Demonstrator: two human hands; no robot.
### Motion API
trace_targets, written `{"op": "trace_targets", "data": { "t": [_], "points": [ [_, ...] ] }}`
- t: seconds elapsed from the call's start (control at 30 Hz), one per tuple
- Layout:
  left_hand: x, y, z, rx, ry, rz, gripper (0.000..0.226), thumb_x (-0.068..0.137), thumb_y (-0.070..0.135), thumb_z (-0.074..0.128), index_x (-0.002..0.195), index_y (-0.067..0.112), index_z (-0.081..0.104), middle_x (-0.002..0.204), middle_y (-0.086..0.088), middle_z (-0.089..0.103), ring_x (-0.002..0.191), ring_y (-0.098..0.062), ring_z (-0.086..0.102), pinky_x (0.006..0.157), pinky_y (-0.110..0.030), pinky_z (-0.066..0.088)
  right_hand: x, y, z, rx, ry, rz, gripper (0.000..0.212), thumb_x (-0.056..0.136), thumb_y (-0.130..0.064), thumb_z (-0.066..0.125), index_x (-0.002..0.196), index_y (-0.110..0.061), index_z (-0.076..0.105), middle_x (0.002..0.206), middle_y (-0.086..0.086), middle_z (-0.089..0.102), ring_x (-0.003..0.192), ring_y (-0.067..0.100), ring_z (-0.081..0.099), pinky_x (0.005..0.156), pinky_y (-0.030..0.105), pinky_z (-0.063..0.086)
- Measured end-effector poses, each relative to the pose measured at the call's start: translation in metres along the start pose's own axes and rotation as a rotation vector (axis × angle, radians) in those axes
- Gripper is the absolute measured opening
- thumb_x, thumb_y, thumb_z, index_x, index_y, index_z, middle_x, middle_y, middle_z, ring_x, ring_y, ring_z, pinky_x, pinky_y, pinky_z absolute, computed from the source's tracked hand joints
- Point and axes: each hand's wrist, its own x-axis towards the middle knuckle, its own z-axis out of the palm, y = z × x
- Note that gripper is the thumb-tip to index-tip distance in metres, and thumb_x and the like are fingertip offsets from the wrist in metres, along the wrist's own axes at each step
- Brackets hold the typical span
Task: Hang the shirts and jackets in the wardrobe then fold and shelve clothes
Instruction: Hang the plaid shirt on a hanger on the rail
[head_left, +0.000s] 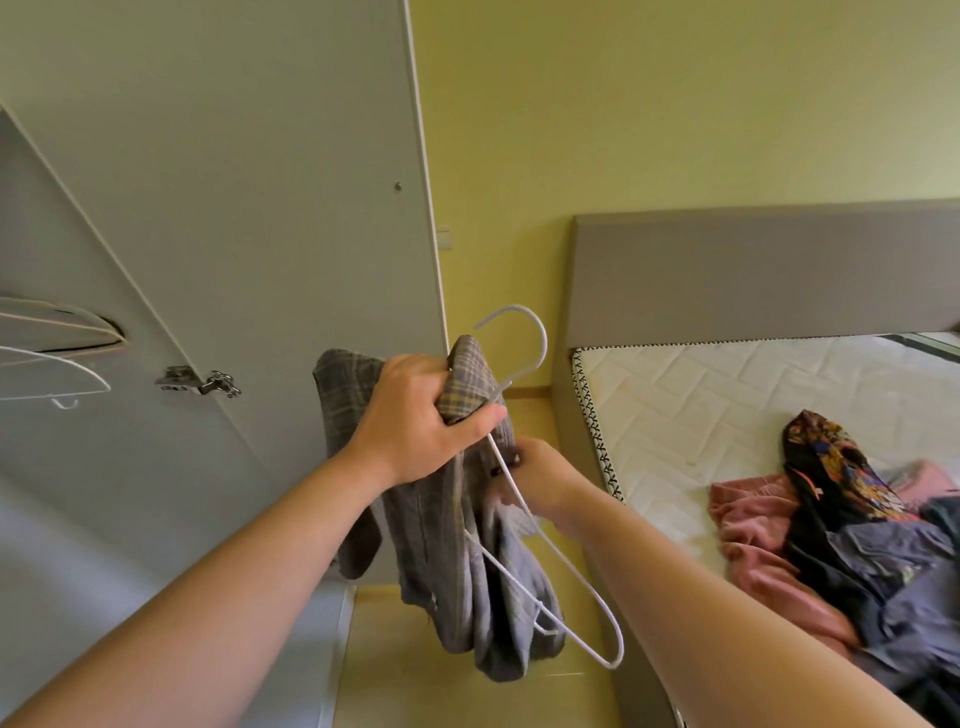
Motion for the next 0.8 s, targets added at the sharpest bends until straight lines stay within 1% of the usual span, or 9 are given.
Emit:
{"op": "trace_targets", "data": {
  "t": [0.07,0.13,0.2,0.23,0.33,0.43,0.53,0.6,0.8],
  "points": [
    [0.003,0.004,-0.005,0.014,-0.005,0.011,0.043,0.081,0.054,0.061,0.064,0.015,0.061,0.064,0.002,0.058,0.066,-0.017,0.055,0.078,-0.04,0.044,0.004,0.011,0.004,-0.158,-0.051,0.041,0.022,0.072,-0.013,0.078,0.065,-0.026,0.062,0.057,-0.014,0.059,0.056,0.003,0.056,0.044,0.011,0.042],
    [0.004,0.004,-0.011,-0.008,-0.007,0.028,0.042,0.082,0.051,0.061,0.062,0.014,0.058,0.063,0.003,0.056,0.065,-0.014,0.054,0.078,-0.037,0.043,0.007,0.017,0.006,-0.302,-0.081,0.085,0.01,0.08,-0.028,0.075,0.076,-0.026,0.067,0.074,-0.008,0.066,0.076,0.015,0.063,0.062,0.02,0.052],
    [0.005,0.001,-0.018,-0.021,-0.004,0.033,0.042,0.082,0.048,0.062,0.059,0.016,0.049,0.06,0.006,0.049,0.061,-0.011,0.049,0.074,-0.033,0.04,0.01,0.02,0.007,-0.485,-0.043,0.107,0.028,0.087,-0.046,0.064,0.092,-0.019,0.07,0.09,0.002,0.067,0.094,0.028,0.06,0.085,0.032,0.052],
    [0.004,-0.002,-0.021,-0.022,-0.001,0.026,0.044,0.081,0.048,0.062,0.058,0.015,0.046,0.058,0.005,0.046,0.059,-0.01,0.047,0.071,-0.029,0.038,0.011,0.02,0.006,-0.517,0.004,0.099,0.034,0.089,-0.049,0.059,0.093,-0.016,0.068,0.09,0.003,0.064,0.096,0.03,0.057,0.088,0.034,0.048],
    [0.003,-0.015,-0.031,-0.043,0.012,0.003,0.047,0.081,0.047,0.062,0.057,0.011,0.043,0.052,0.001,0.042,0.053,-0.018,0.045,0.057,-0.02,0.034,0.014,0.018,0.0,-0.325,0.164,0.029,0.028,0.088,-0.038,0.06,0.081,-0.012,0.066,0.082,0.002,0.066,0.087,0.029,0.059,0.076,0.035,0.049],
    [0.0,-0.029,-0.039,-0.047,0.001,-0.043,0.044,0.079,0.049,0.063,0.058,0.014,0.046,0.049,-0.002,0.046,0.052,-0.022,0.048,0.052,-0.028,0.039,0.016,0.011,-0.006,-0.138,0.293,-0.035,0.02,0.09,-0.035,0.063,0.078,-0.019,0.065,0.069,-0.006,0.065,0.069,0.019,0.062,0.059,0.028,0.046],
    [-0.008,-0.038,-0.037,0.015,-0.074,-0.137,0.039,0.074,0.059,0.059,0.068,0.02,0.054,0.057,-0.001,0.056,0.058,-0.017,0.055,0.05,-0.026,0.041,0.02,-0.002,-0.007,-0.197,0.33,-0.122,0.025,0.093,-0.041,0.059,0.079,-0.02,0.063,0.073,-0.004,0.066,0.07,0.017,0.062,0.06,0.029,0.046],
    [-0.012,-0.04,-0.034,0.064,-0.14,-0.171,0.032,0.071,0.063,0.056,0.075,0.031,0.054,0.066,0.009,0.061,0.062,-0.011,0.058,0.049,-0.024,0.042,0.021,-0.012,-0.006,-0.197,0.343,-0.167,0.027,0.093,-0.044,0.056,0.076,-0.023,0.06,0.069,-0.008,0.063,0.066,0.012,0.06,0.054,0.027,0.043],
    [-0.017,-0.038,-0.021,0.199,-0.218,-0.24,0.044,0.061,0.085,0.053,0.08,0.045,0.051,0.073,0.021,0.057,0.071,-0.009,0.059,0.058,-0.026,0.04,0.018,-0.04,-0.006,-0.035,0.287,-0.281,0.024,0.097,-0.046,0.054,0.093,-0.025,0.066,0.077,-0.011,0.068,0.069,0.002,0.061,0.055,0.015,0.043]
  ]
}}
